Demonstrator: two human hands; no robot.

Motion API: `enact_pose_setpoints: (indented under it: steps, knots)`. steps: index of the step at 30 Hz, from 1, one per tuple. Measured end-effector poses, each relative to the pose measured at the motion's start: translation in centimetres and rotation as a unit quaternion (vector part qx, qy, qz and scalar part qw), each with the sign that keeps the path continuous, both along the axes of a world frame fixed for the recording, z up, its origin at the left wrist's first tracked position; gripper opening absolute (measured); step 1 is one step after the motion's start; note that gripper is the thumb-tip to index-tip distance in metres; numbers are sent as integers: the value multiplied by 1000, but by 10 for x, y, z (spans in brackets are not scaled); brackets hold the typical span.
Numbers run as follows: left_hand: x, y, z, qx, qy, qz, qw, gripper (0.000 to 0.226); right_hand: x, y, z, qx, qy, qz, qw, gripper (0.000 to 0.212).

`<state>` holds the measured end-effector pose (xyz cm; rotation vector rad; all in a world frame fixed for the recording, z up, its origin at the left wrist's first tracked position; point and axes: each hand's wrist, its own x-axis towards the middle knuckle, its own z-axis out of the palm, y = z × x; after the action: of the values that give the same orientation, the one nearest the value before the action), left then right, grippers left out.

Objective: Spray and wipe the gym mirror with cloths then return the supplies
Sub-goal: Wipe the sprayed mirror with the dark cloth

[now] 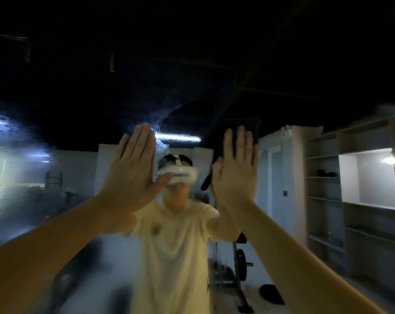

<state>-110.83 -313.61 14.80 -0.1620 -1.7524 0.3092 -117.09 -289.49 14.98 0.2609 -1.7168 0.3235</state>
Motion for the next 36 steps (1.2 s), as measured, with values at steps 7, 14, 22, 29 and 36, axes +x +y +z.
enact_pose_setpoints:
  steps: [7, 14, 22, 29, 36]
  knots:
    - [37, -19, -24, -9, 17, -41, 999, 70, 26, -85, -33, 143, 38, 68, 987, 65]
    - [38, -8, -69, 25, 22, -36, 999, 69, 9, -33, -58, 358, 65, 18, 931, 67]
    - [3, 10, -93, 29, -29, 39, 998, 94, -23, 89, -70, 127, 13, -25, 992, 67]
    - [4, 11, -93, 34, -41, 47, 997, 103, -19, 77, -105, -98, -45, 0, 994, 65]
    - [30, -7, -96, 31, -50, 13, 998, 78, 16, -31, -122, 52, -28, 46, 997, 68]
